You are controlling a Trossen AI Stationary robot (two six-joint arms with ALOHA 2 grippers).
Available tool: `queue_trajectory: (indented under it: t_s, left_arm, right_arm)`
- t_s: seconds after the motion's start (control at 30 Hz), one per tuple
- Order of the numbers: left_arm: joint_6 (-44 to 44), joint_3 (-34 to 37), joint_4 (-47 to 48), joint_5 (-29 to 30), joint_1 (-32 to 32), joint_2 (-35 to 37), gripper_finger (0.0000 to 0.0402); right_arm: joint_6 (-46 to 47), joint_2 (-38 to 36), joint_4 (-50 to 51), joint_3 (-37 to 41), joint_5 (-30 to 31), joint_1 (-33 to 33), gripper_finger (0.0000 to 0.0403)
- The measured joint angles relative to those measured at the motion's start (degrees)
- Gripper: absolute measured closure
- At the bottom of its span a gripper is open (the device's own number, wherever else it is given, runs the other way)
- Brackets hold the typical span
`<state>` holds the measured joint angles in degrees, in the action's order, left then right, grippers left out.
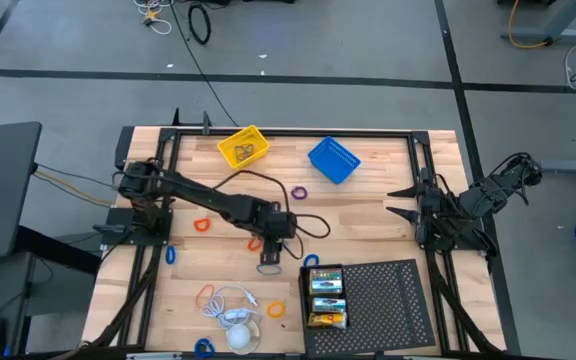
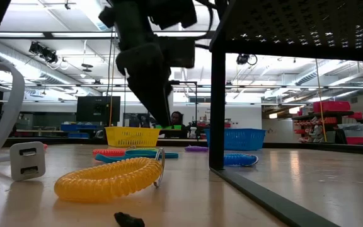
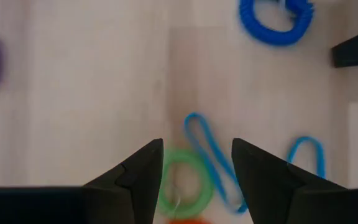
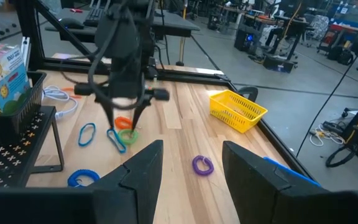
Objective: Pick & Place Office Desk Supplies
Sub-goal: Put the blue rubber band into the yellow basket
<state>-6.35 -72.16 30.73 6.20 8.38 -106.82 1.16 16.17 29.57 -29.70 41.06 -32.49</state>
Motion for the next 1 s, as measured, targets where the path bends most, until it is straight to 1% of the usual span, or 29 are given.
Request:
queue_trajectory:
  t_s: [0.13, 0.23, 0.3, 0.5, 0.6, 0.67, 0.73, 0.8, 0.9, 0.93, 1.0]
  left_arm:
    - [0.0, 0.0, -3.2, -4.8, 0.1, -3.0, 0.0204]
    - [-0.3, 0.0, -3.4, -5.6, 0.3, -5.0, 0.0204]
    - [-0.5, 0.0, -3.3, -5.5, 0.3, -6.0, 0.0205]
    - [-0.5, 0.0, -4.2, -2.0, 0.3, -7.3, 0.0205]
    - [-0.5, 0.0, -4.1, -0.6, 0.3, -7.3, 0.0217]
    - [-0.5, 0.0, -4.1, -0.2, 0.2, -7.3, 0.0236]
    - [-0.6, 0.0, -4.1, 0.0, 0.2, -7.3, 0.0265]
    - [-0.7, 0.0, -4.1, 0.7, 0.2, -7.3, 0.0305]
    - [-1.5, 0.0, -4.3, 2.6, 0.2, -7.4, 0.0378]
    - [-1.8, 0.0, -4.6, 3.0, 0.3, -7.4, 0.0388]
    - [-1.9, -0.2, -4.6, 3.2, 0.3, -7.3, 0.0394]
  right_arm:
    - [0.1, 0.0, 0.0, 0.0, 0.0, 0.0, 0.0227]
    - [0.0, 0.0, 0.0, 0.0, 0.0, 0.0, 0.0227]
    - [-0.1, 0.0, 0.0, 0.0, 0.0, 0.0, 0.0227]
    - [-0.1, 0.0, 0.0, 0.0, 0.0, 0.0, 0.0227]
    - [-0.1, 0.0, -0.1, 0.0, 0.0, 0.0, 0.0227]
    - [-0.1, 0.0, -0.1, 0.0, 0.0, 0.0, 0.0227]
    - [-0.1, 0.0, -0.1, 0.0, 0.0, 0.0, 0.0227]
    - [-0.1, 0.0, -0.1, 0.0, 0.0, 0.0, 0.0227]
    - [-0.1, 0.0, -0.1, 0.0, 0.0, 0.0, 0.0227]
    - [-0.1, 0.0, -0.1, 0.0, 0.0, 0.0, 0.0227]
    - [-0.1, 0.0, -0.1, 0.0, 0.0, 0.0, 0.0227]
